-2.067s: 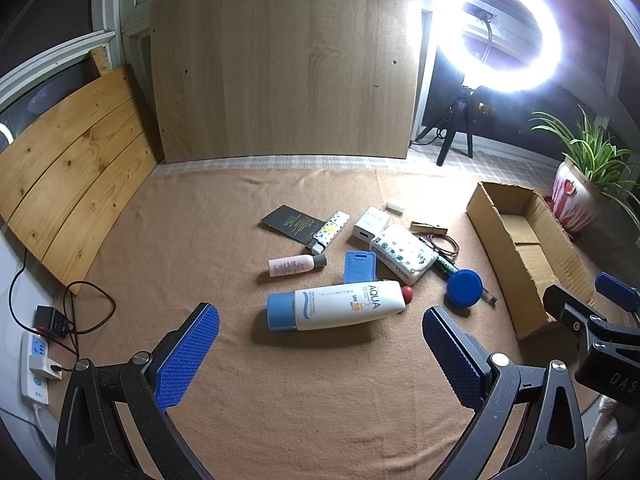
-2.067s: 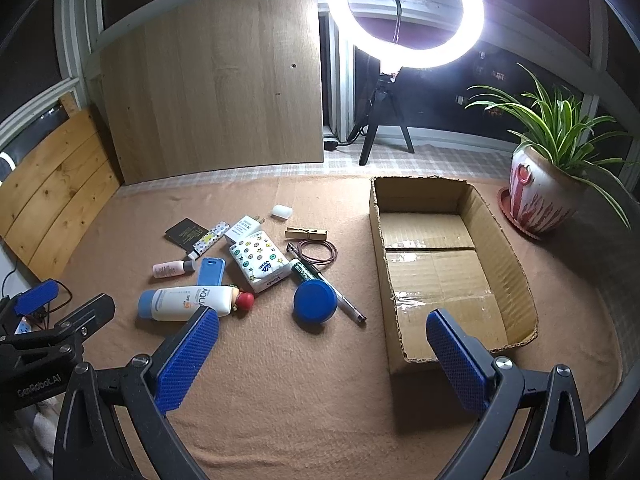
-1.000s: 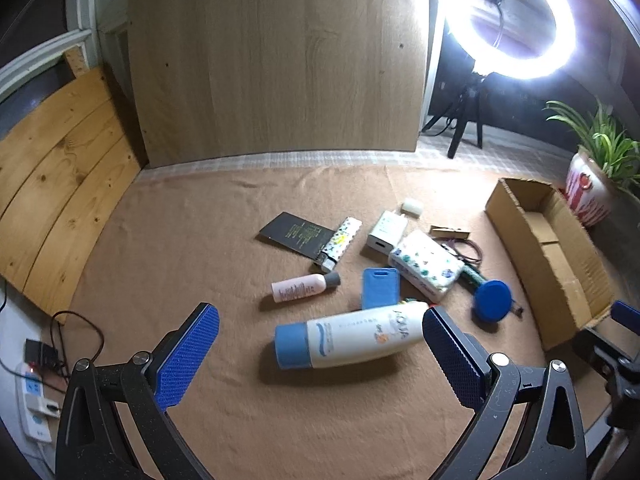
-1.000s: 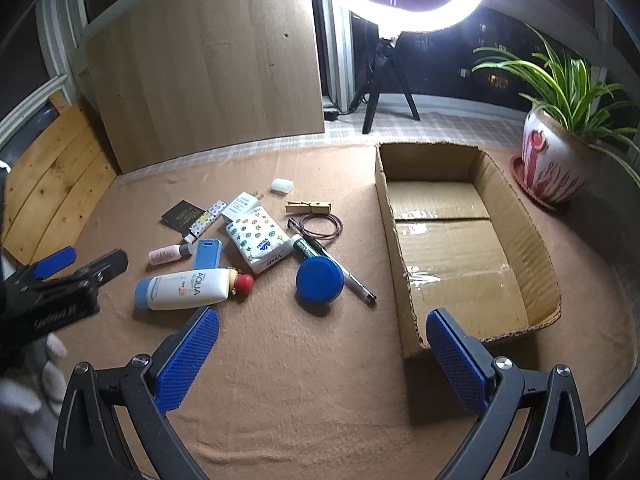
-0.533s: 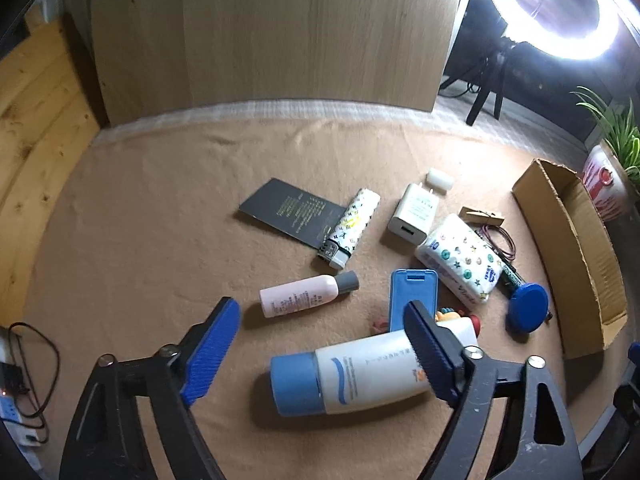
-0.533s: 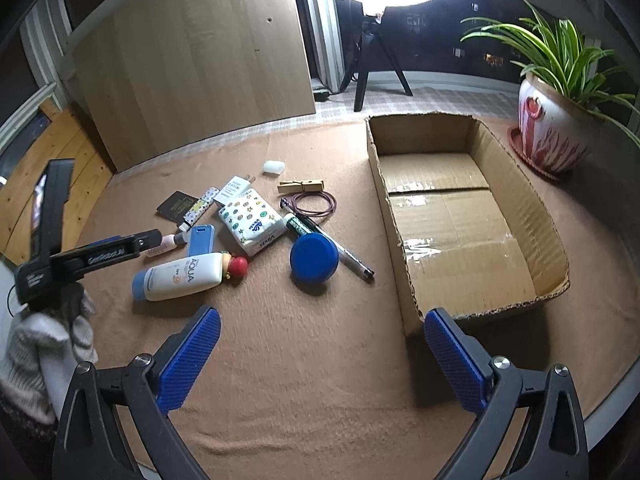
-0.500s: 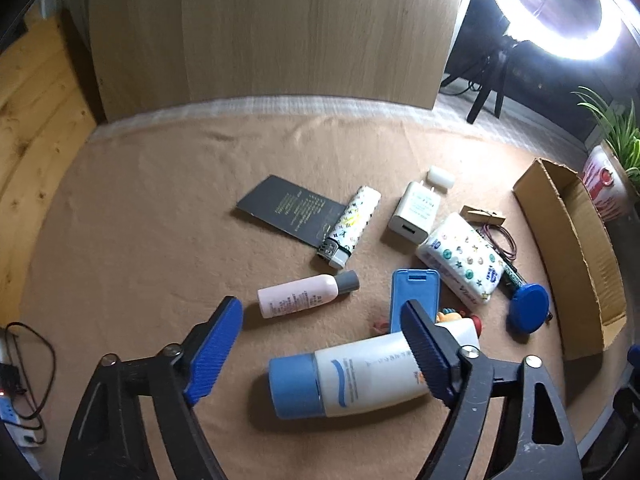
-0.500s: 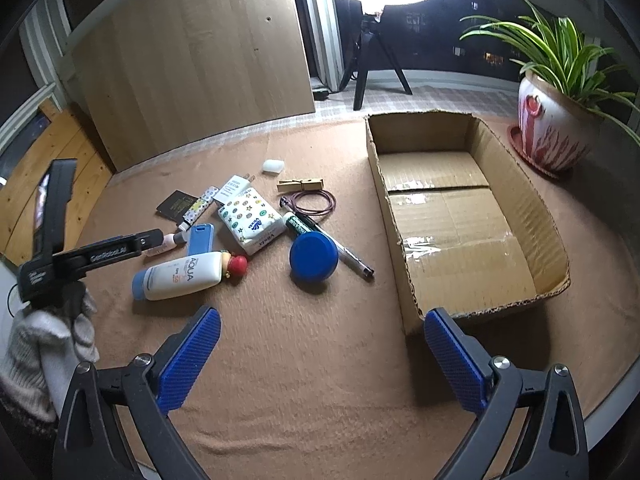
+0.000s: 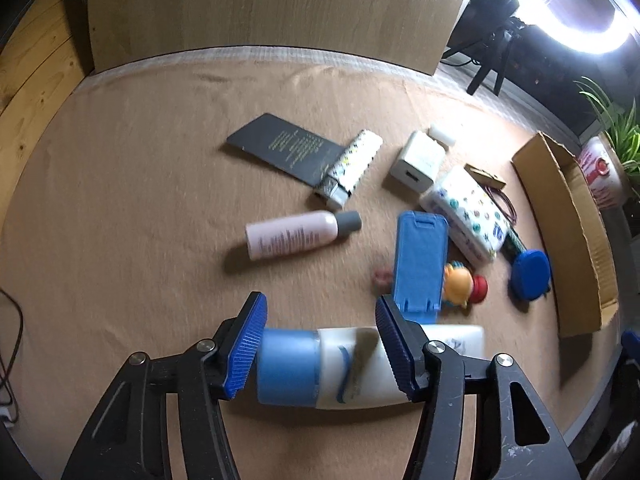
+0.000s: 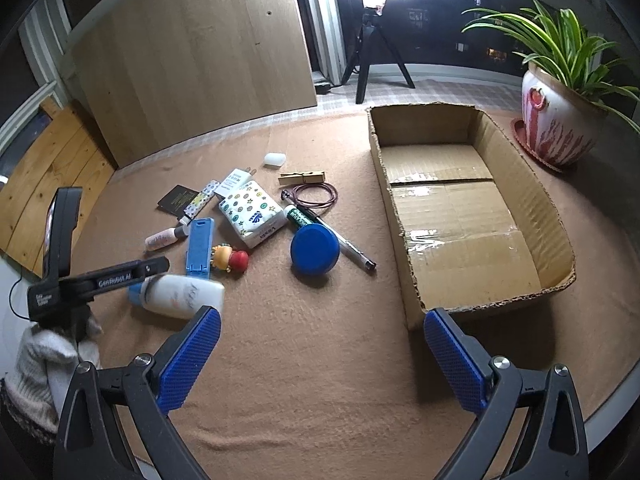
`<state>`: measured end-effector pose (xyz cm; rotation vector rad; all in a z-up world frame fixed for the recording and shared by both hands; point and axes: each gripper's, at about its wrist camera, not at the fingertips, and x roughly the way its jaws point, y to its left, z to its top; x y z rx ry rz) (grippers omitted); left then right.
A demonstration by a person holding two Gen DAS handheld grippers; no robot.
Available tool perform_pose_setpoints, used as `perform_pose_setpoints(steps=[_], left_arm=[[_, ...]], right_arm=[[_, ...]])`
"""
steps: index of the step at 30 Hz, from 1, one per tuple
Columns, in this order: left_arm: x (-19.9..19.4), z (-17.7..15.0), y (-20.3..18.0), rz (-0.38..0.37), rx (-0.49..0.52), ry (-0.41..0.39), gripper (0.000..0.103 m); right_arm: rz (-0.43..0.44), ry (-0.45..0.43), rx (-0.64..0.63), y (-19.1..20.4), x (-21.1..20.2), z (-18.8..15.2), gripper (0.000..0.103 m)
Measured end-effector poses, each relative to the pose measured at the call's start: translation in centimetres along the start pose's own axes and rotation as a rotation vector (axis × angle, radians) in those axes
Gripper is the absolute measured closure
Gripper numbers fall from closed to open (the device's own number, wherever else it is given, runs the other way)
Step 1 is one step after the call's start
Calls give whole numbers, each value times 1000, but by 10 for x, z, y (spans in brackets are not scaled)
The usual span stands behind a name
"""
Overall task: Organize objects
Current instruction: 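Move the left tool to the white AQUA bottle and close on it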
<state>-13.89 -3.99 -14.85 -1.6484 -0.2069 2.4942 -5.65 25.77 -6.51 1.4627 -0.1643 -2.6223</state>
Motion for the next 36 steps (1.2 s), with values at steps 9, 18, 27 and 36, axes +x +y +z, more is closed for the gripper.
perform_pose_setpoints(steps=[9, 18, 27, 36], left_arm=[[-3, -45, -10, -25, 18, 29, 43], [-54, -72, 8, -5, -113, -80, 43], [-61, -107, 15, -87, -185, -37, 43], [-46, -118, -14, -156, -172, -7, 43]], right_arm=[[39, 21, -48, 15, 9, 1, 2], [126, 56, -156, 42, 31, 5, 2], [372, 271, -291, 91, 96, 20, 17], [493, 479, -341, 120, 140, 9, 33]])
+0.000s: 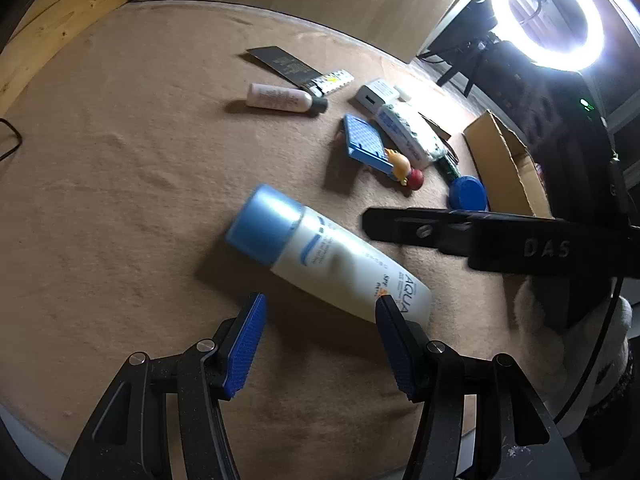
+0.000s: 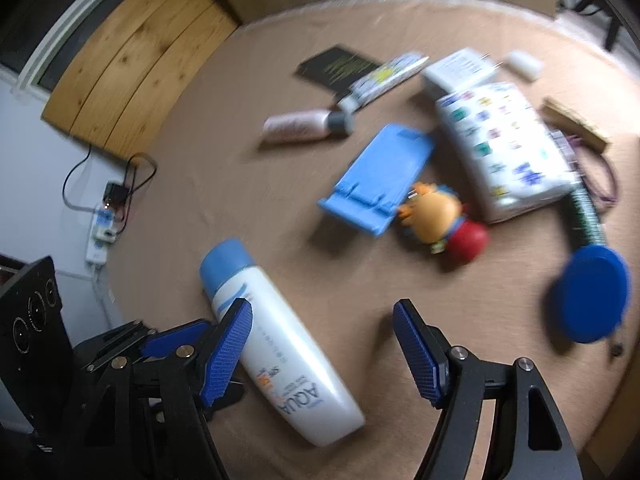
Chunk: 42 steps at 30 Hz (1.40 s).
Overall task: Organize objects
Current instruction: 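Move the left tool to the white AQUA bottle and close on it, then carry the AQUA bottle with the left tool into the cardboard box and release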
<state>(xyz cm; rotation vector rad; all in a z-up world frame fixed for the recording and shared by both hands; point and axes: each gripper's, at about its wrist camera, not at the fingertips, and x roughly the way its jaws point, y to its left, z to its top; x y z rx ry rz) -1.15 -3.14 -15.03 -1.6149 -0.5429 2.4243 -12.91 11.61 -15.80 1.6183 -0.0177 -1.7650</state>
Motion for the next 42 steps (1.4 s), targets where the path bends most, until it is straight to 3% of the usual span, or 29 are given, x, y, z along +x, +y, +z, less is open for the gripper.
perform_pose_setpoints(steps=[4, 8, 17, 24, 31, 42], left_arm=[[7, 3, -3, -30, -11, 13, 44], [13, 5, -5, -48, -7, 22, 49], [19, 10, -16, -77, 11, 24, 56], [17, 13, -35, -103, 46, 7, 56], [8, 22, -73, -133, 100, -28, 56], [17, 55, -179, -205, 282, -71, 56]], right_arm=[[20, 15, -15, 4, 3, -1, 34], [53, 44, -2, 1, 6, -3, 51], [107, 37, 61, -6, 3, -18, 61], [121, -48, 138, -21, -22, -32, 63], [91, -162, 178, -38, -71, -45, 63], [-35, -357, 256, -94, -164, -69, 63]])
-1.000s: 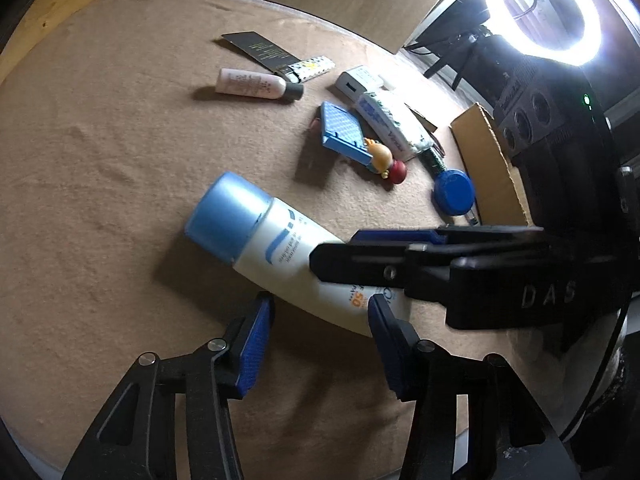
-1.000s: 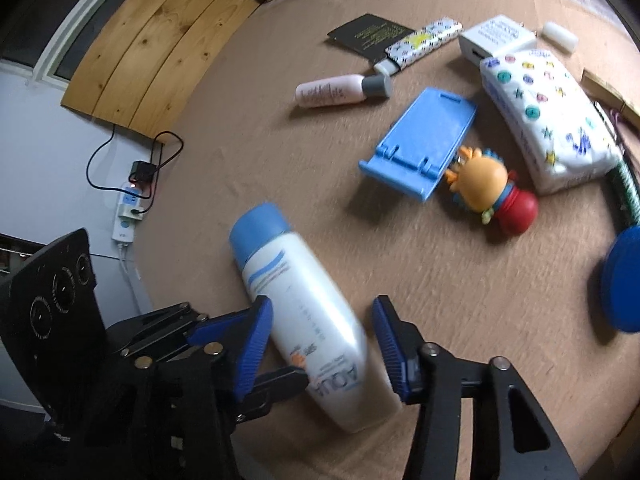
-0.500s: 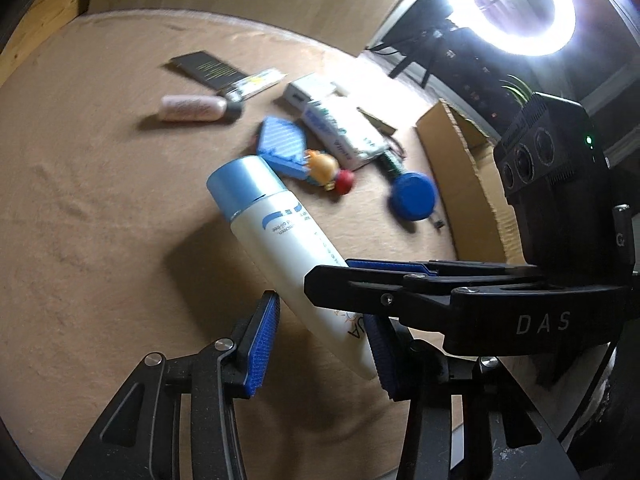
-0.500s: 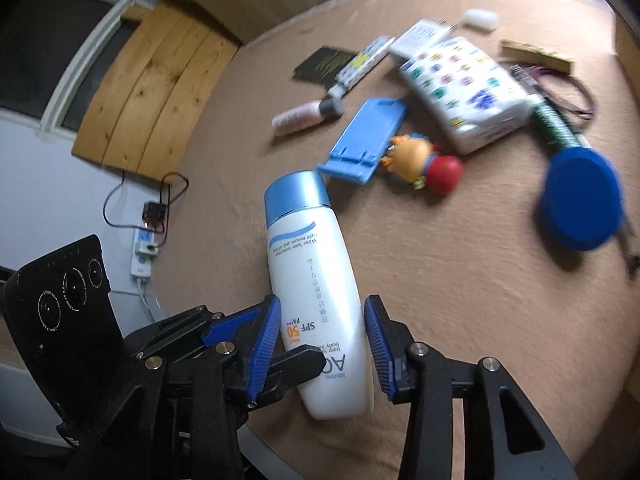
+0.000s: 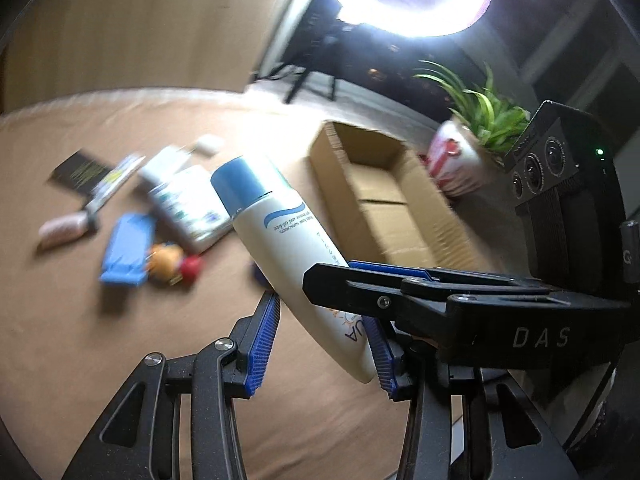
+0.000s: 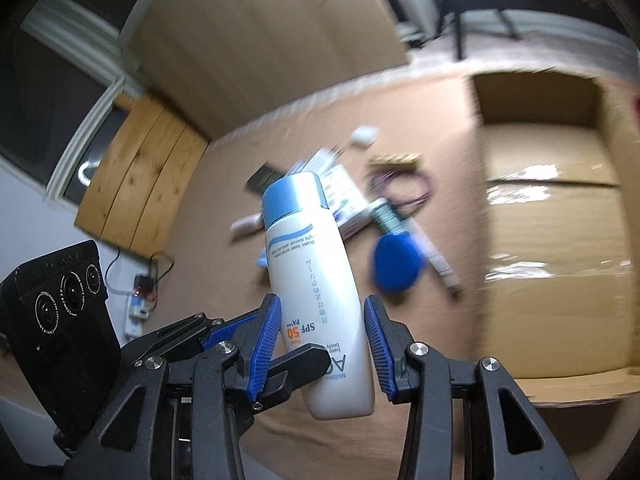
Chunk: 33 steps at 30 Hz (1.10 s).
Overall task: Organize objects
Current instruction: 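Carry the AQUA bottle with the left tool into the cardboard box and release, then grasp the white patterned tissue pack with the left tool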
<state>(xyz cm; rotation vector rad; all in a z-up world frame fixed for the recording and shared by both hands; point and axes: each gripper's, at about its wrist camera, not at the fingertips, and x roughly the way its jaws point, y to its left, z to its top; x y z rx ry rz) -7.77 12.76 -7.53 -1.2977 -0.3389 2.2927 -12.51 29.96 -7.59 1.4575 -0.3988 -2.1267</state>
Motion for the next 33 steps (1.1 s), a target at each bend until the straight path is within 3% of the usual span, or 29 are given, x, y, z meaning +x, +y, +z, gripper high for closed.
perform_pose_setpoints(steps=[10, 17, 18, 19, 20, 21, 33], left_arm=[[66, 37, -79, -81, 110, 36, 56], [103, 48, -100, -92, 143, 70, 56], [107, 48, -101, -79, 154, 73, 56], [111, 49, -103, -44, 169, 77, 50], [114, 49, -103, -8, 176, 83, 40], [114, 48, -101, 2, 172, 83, 37], [89, 46, -54, 31, 129, 84, 36]], right_arm=[[-95, -87, 101, -73, -48, 11, 63], [-174, -110, 109, -92, -54, 14, 63], [-228, -111, 99, -92, -52, 14, 61], [-250, -108, 97, -94, -52, 14, 52], [-266, -109, 101, -96, -52, 14, 45], [-271, -113, 109, -97, -52, 13, 43], [-276, -143, 143, -91, -49, 10, 43]])
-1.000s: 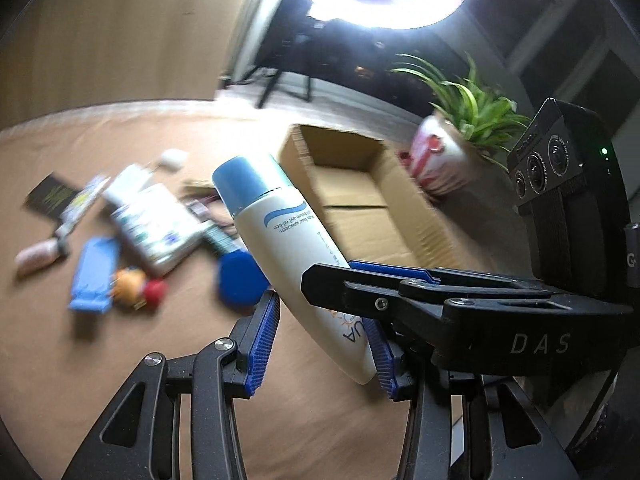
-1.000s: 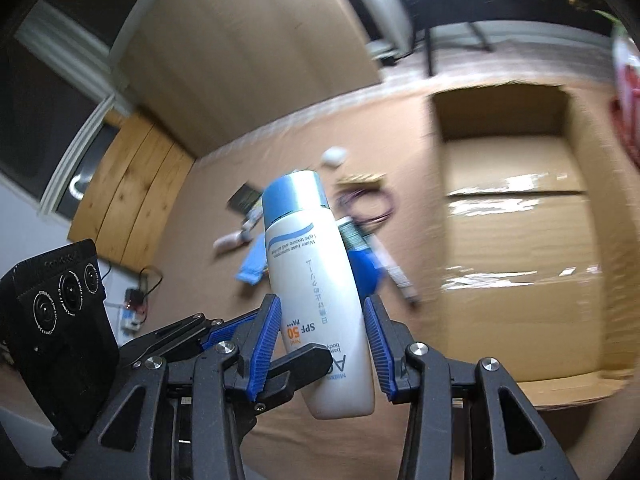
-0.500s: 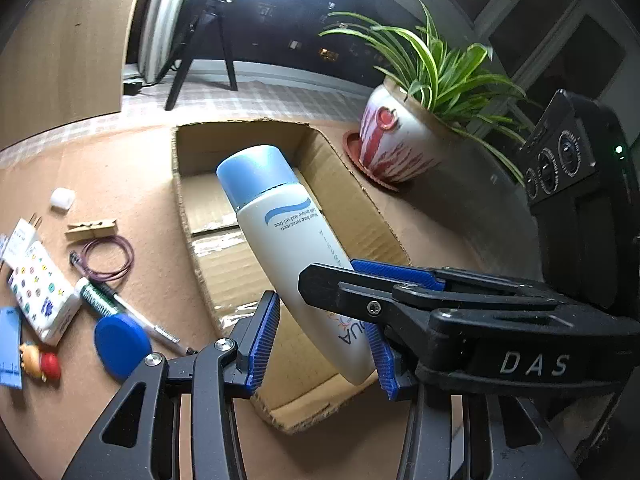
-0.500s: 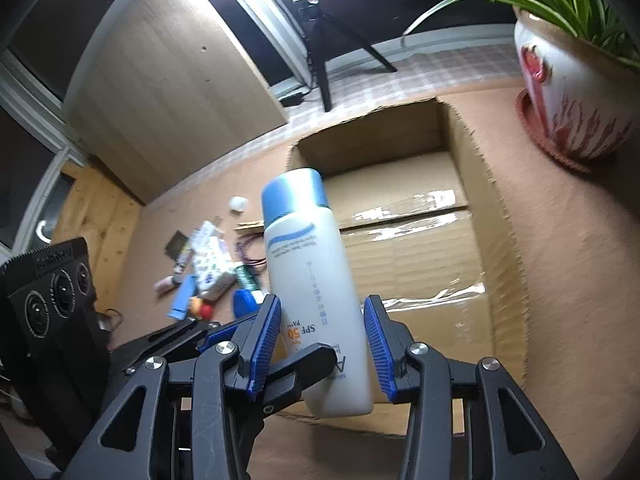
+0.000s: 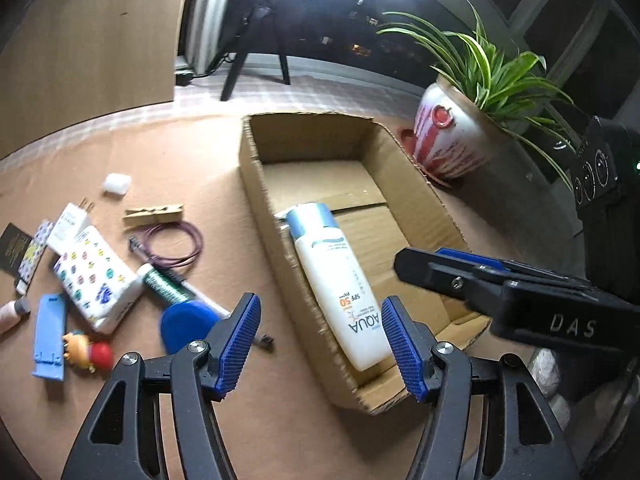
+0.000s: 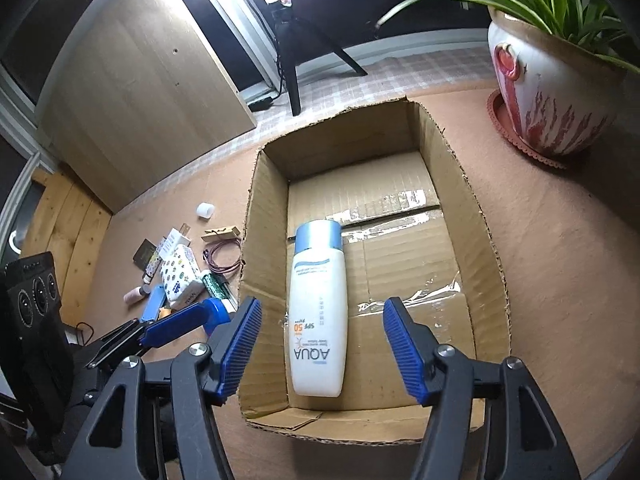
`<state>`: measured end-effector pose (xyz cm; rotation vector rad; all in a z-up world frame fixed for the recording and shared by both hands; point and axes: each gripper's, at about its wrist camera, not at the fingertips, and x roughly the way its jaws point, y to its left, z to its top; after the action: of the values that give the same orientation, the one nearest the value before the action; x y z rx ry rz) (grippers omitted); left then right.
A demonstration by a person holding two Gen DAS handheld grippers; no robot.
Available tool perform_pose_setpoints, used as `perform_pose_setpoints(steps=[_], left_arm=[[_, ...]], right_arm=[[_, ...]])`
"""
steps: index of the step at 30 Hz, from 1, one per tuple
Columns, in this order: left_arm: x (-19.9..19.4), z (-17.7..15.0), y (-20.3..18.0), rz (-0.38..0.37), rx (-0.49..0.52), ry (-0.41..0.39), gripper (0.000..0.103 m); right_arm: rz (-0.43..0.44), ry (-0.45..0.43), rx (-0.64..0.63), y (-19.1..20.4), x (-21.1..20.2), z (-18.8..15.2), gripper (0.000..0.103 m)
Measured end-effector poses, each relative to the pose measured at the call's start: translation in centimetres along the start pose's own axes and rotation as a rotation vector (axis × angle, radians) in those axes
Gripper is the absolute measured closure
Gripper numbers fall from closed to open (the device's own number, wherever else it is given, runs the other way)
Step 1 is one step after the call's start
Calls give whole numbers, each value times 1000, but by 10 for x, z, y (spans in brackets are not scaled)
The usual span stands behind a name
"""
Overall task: Organize objects
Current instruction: 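Grasp the white patterned tissue pack with the left tool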
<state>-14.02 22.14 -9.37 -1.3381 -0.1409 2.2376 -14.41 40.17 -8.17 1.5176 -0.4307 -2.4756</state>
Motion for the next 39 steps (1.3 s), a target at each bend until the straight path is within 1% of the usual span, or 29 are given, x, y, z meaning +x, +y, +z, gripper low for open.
perform_pose_setpoints(steps=[4, 6, 9, 13, 16, 19, 27, 29, 33, 36, 37, 39], left_arm=[[-14, -2, 22, 18, -17, -11, 36], [-20, -2, 39, 35, -44, -12, 36], [-25, -2, 67, 60, -93, -10, 36], [-24, 0, 102, 109, -136, 7, 37], [-21, 6, 123, 126, -170, 19, 37], [-17, 16, 145, 143, -209, 29, 37], [6, 43, 173, 202, -232, 71, 38], [11, 48, 176, 204, -234, 73, 38], [22, 57, 181, 210, -228, 97, 46], [32, 57, 181, 213, -214, 128, 56], [34, 54, 180, 206, -209, 137, 61], [35, 47, 176, 178, -195, 145, 62]], right_arm=[[-6, -19, -9, 10, -5, -5, 43], [-14, -31, -15, 15, -7, -8, 43], [-57, -72, -33, 23, -15, -15, 43], [-96, -96, -78, 37, -23, -24, 43], [-132, -114, -102, 45, -30, -31, 43], [-129, -116, -95, 47, -34, -37, 43], [-132, -103, -54, 44, -38, -51, 43], [-138, -99, -48, 43, -38, -53, 43], [-151, -91, -33, 38, -40, -57, 43], [-152, -89, -27, 35, -42, -58, 43], [-152, -90, -27, 35, -43, -58, 43], [-150, -90, -30, 36, -43, -57, 43]])
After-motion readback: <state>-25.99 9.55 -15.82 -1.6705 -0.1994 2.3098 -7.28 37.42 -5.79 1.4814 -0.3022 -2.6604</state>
